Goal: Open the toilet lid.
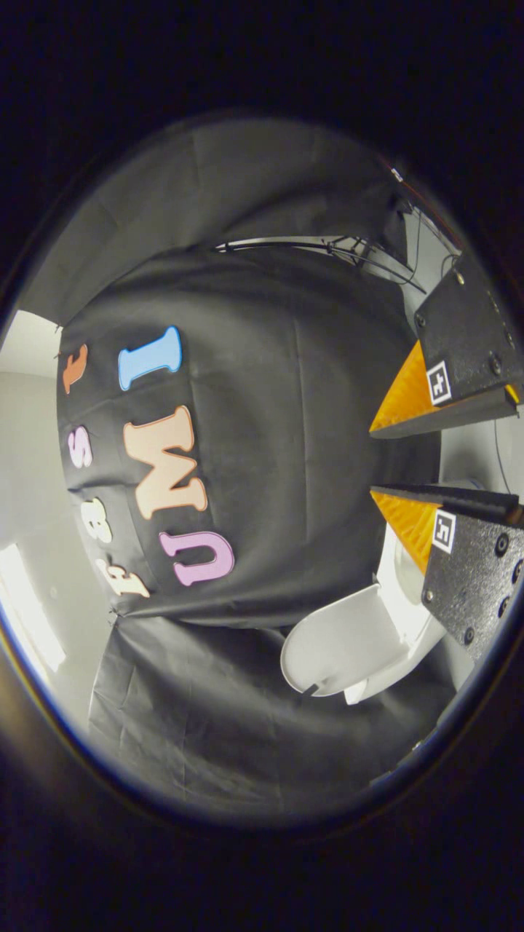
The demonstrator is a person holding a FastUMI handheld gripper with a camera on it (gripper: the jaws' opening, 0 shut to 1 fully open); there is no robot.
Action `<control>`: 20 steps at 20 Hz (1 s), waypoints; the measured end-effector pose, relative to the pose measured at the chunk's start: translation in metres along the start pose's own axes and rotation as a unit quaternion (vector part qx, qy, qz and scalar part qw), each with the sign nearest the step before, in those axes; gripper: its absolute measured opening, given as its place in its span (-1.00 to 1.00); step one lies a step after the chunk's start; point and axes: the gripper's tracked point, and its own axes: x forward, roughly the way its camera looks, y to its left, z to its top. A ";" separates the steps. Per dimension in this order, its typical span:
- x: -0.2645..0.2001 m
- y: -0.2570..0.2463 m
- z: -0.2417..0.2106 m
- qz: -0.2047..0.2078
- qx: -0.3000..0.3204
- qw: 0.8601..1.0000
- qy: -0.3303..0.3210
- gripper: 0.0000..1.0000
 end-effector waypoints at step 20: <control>-0.024 -0.016 -0.023 -0.039 -0.001 0.998 0.049 -0.23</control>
